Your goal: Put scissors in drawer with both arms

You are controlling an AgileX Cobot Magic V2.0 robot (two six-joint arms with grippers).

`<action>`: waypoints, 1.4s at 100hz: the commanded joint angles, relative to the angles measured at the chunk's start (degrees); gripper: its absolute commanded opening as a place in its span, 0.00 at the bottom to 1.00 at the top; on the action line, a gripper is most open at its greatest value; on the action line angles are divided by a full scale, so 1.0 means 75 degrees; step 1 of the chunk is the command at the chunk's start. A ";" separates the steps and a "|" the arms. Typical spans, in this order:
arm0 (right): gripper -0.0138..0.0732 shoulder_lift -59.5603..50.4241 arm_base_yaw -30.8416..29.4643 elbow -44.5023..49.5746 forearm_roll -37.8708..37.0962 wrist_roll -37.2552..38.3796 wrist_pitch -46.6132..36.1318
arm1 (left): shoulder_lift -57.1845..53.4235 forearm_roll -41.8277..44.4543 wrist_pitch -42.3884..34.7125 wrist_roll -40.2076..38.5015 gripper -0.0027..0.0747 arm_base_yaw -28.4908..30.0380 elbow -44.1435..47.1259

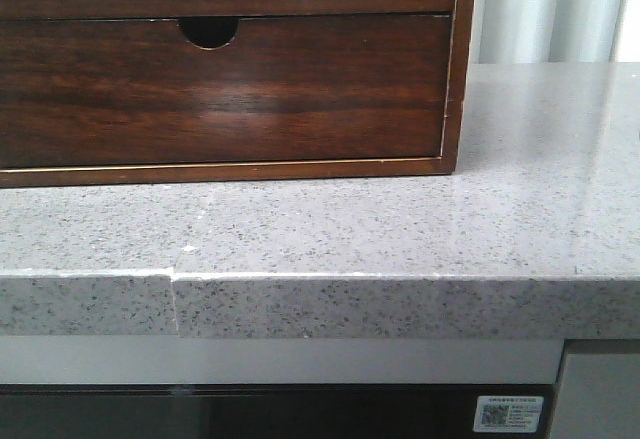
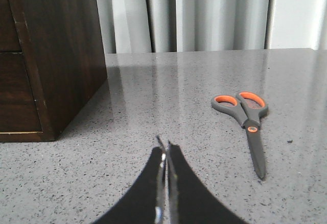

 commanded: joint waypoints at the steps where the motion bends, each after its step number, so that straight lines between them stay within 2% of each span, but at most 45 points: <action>1: 0.08 -0.0167 -0.0059 0.0136 -0.0087 -0.0008 -0.0572 | -0.0228 -0.0018 -0.0594 -0.0064 0.01 0.0021 0.0276; 115: 0.08 -0.0167 -0.0059 0.0122 -0.0087 -0.0008 -0.0691 | -0.0228 -0.0032 -0.0660 -0.0064 0.01 0.0021 0.0276; 133: 0.08 -0.0167 -0.0059 -0.0366 0.0056 -0.0008 -0.0473 | -0.0228 -0.0457 -0.0627 -0.0064 0.01 0.0021 -0.0135; 140: 0.08 -0.0153 -0.0059 -0.0735 0.0056 -0.0008 -0.0002 | -0.0228 -0.0462 -0.0486 -0.0064 0.01 0.0021 -0.0486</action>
